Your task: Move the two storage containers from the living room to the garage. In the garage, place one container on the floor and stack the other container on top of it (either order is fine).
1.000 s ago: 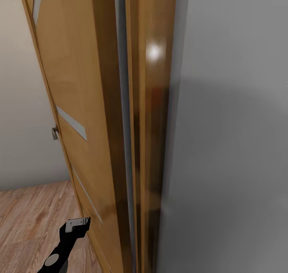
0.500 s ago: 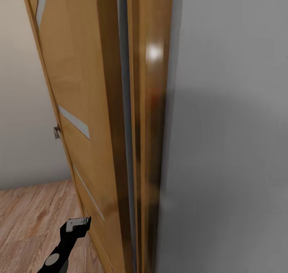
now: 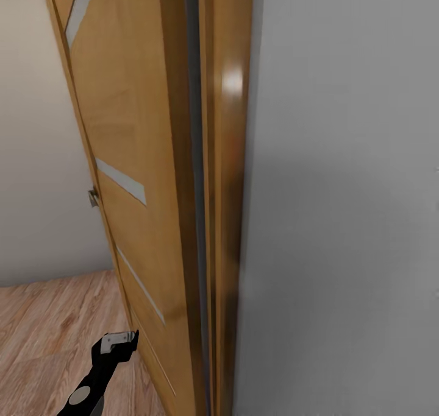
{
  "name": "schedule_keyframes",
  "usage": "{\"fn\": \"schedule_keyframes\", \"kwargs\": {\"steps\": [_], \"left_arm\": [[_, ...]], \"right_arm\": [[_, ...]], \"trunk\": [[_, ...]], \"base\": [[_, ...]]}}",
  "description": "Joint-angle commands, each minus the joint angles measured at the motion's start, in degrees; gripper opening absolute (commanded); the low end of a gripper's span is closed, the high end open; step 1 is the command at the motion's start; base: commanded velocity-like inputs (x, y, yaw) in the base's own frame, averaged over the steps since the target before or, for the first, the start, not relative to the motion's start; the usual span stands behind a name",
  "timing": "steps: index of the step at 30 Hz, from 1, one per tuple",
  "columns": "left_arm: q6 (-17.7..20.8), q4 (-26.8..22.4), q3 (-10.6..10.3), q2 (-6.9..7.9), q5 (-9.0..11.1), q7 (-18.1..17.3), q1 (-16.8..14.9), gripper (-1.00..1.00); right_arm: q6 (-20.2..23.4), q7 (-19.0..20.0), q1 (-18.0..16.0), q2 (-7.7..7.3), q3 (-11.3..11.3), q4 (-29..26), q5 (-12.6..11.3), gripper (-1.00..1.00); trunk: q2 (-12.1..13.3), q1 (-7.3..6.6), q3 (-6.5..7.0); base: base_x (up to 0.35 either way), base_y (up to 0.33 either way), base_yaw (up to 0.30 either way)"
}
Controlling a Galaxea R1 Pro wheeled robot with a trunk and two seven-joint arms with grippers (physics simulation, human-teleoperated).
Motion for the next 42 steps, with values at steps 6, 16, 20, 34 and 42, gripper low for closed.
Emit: {"fn": "schedule_keyframes", "kwargs": {"steps": [6,16,20,34,42], "left_arm": [[-0.15,0.04,-0.10,0.03,0.57,-0.10,-0.03,1.00],[-0.15,0.04,-0.08,0.03,0.57,-0.10,-0.03,1.00],[-0.15,0.04,-0.09,0.06,0.57,-0.10,-0.03,1.00],[-0.15,0.05,-0.08,0.09,0.57,-0.19,-0.03,1.00],[-0.15,0.05,-0.09,0.09,0.57,-0.19,-0.03,1.00]], "right_arm": [[0.09,0.15,-0.01,-0.01,-0.04,-0.07,-0.02,1.00],[-1.55,0.15,-0.01,-0.01,-0.04,-0.07,-0.02,1.00],[-1.67,0.15,-0.01,-0.01,-0.04,-0.07,-0.02,1.00],[-1.76,0.18,-0.01,-0.01,-0.04,-0.07,-0.02,1.00],[-1.76,0.20,-0.01,-0.01,-0.04,-0.07,-0.02,1.00]], "trunk": [[-0.03,-0.02,-0.06],[-0.03,-0.02,-0.06],[-0.03,-0.02,-0.06],[-0.03,-0.02,-0.06],[-0.03,-0.02,-0.06]], "base": [[-0.048,0.000,0.000],[-0.006,0.000,0.000],[0.000,0.001,0.000],[0.000,0.152,0.000],[0.000,0.066,-0.001]]}}
